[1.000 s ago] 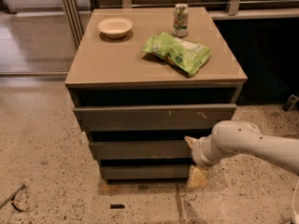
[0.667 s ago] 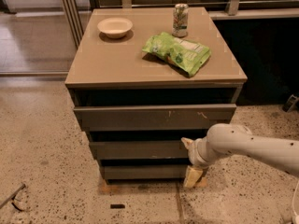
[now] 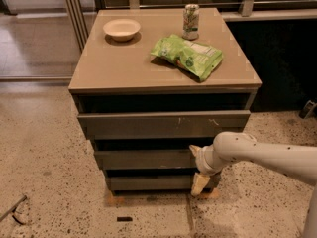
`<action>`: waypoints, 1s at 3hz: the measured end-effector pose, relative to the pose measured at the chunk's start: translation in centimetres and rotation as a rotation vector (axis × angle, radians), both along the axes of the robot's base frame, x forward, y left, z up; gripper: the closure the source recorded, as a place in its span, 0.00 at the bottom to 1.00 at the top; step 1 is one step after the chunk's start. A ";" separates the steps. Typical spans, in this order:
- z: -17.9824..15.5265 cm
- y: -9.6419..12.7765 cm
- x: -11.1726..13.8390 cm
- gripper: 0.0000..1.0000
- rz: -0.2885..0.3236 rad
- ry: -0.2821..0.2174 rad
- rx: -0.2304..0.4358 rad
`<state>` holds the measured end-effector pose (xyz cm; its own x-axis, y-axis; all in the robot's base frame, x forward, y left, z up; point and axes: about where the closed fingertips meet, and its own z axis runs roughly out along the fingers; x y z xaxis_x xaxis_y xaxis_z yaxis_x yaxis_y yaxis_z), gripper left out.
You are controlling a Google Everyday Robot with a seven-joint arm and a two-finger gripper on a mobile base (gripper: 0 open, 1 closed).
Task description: Open middle drawer
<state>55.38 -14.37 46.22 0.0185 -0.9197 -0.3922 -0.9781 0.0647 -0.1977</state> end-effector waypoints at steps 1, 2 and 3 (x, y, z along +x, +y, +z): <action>-1.0 0.2 1.7 0.00 0.004 -0.004 0.013; -2.0 0.6 3.1 0.00 0.008 0.008 0.028; -3.3 1.0 4.3 0.00 0.012 0.027 0.031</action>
Offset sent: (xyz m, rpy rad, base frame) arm 0.0502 0.0076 -0.0289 0.0446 0.0142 0.0092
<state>59.65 -13.40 42.91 0.0184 -0.9068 -0.4213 -0.9839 0.0584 -0.1688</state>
